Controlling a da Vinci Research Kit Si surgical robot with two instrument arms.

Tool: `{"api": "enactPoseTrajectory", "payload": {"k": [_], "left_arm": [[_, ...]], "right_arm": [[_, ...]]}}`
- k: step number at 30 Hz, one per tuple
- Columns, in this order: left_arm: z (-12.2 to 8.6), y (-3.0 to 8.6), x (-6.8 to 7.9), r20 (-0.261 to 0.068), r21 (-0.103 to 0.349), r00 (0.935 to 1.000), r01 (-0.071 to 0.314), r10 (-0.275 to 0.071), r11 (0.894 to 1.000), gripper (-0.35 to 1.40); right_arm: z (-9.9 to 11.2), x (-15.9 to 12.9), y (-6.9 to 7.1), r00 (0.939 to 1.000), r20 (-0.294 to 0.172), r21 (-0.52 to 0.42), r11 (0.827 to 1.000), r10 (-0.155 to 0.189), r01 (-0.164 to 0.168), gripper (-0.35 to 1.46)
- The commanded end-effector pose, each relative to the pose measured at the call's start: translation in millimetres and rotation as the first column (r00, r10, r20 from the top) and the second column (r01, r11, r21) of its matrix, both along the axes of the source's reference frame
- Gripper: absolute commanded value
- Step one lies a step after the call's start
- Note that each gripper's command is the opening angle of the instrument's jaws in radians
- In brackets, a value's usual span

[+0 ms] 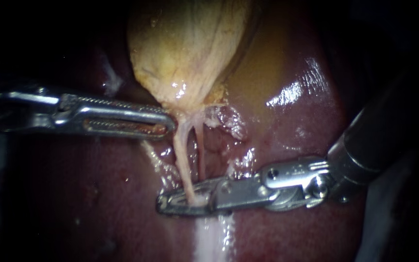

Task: Clipping first clip left tube

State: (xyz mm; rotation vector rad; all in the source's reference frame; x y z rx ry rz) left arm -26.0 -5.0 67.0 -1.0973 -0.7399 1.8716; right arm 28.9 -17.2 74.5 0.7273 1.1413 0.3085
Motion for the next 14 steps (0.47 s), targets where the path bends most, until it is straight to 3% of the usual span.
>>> {"api": "enactPoseTrajectory", "payload": {"k": [1,14], "left_arm": [[0.0,0.0,0.0,0.001,0.0,1.0,0.0,0.0,1.0,-0.35],[0.3,0.2,0.1,0.001,0.0,1.0,-0.002,0.002,1.0,-0.35]], "right_arm": [[0.1,0.0,0.0,1.0,0.005,-0.003,1.0,-0.006,0.006,-0.35],[0.2,-0.1,-0.1,0.9999,0.004,0.01,1.0,-0.013,0.013,-0.35]]}}
